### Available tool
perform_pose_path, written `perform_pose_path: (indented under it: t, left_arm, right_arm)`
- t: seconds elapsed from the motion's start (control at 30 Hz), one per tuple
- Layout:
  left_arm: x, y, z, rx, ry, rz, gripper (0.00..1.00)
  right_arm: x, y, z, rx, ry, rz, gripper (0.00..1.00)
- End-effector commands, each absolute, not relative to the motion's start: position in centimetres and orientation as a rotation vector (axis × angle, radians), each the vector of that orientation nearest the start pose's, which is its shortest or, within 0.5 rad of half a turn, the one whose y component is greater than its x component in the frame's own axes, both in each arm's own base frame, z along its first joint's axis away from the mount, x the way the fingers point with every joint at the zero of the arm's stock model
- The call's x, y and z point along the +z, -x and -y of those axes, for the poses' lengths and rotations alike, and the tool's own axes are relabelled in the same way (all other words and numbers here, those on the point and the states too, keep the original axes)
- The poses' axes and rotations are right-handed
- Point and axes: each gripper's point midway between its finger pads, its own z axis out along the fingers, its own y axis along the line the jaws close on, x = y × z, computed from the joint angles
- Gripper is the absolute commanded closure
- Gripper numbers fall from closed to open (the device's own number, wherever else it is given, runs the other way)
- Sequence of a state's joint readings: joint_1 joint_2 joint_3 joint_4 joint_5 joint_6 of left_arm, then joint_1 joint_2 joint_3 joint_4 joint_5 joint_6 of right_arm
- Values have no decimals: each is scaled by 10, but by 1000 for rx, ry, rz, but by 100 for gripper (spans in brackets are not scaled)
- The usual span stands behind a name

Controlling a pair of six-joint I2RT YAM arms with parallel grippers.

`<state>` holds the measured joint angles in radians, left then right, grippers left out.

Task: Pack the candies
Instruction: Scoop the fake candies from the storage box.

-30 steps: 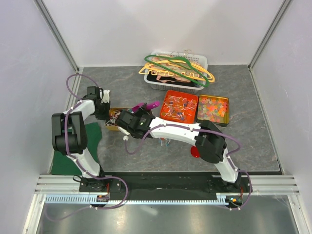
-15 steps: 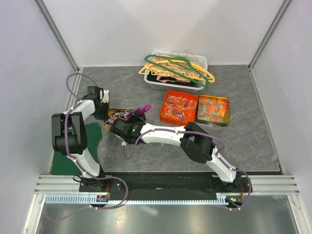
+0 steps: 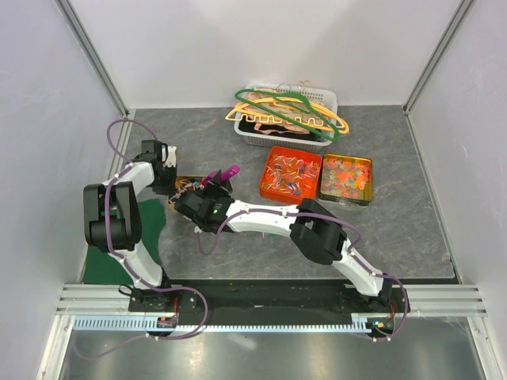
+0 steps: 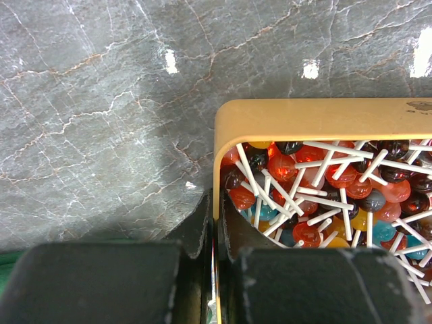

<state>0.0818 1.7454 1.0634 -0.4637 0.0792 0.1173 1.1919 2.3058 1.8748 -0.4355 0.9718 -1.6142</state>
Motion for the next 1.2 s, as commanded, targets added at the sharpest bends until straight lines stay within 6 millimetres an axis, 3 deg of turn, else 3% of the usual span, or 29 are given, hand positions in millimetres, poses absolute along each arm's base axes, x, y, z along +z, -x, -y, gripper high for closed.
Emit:
perform_pose_path:
  t: [0.0, 0.1, 0.33, 0.6, 0.7, 0.9, 1.17]
  left_arm:
    - [36, -370, -21, -63, -49, -2652, 98]
    - [35, -370, -20, -66, -52, -2655, 98]
    - [36, -369, -21, -63, -49, -2655, 98]
    - [34, -369, -20, -66, -52, -2658, 98]
    - [34, -369, -20, -66, -52, -2658, 98]
    - [37, -370, -21, -56, -50, -2650, 98]
    - [36, -370, -22, -54, -51, -2653, 98]
  right_arm:
    - [203, -370, -432, -1437, 2045, -887, 100]
    - [200, -374, -429, -1454, 2055, -881, 100]
    - [169, -375, -424, -1469, 2134, -854, 100]
    - [148, -358, -424, -1400, 2242, -809, 100]
    - [140, -355, -427, -1359, 2280, -823, 100]
    - [126, -349, -442, -1110, 2359, -966, 100]
    - [103, -344, -431, -994, 2413, -1053, 100]
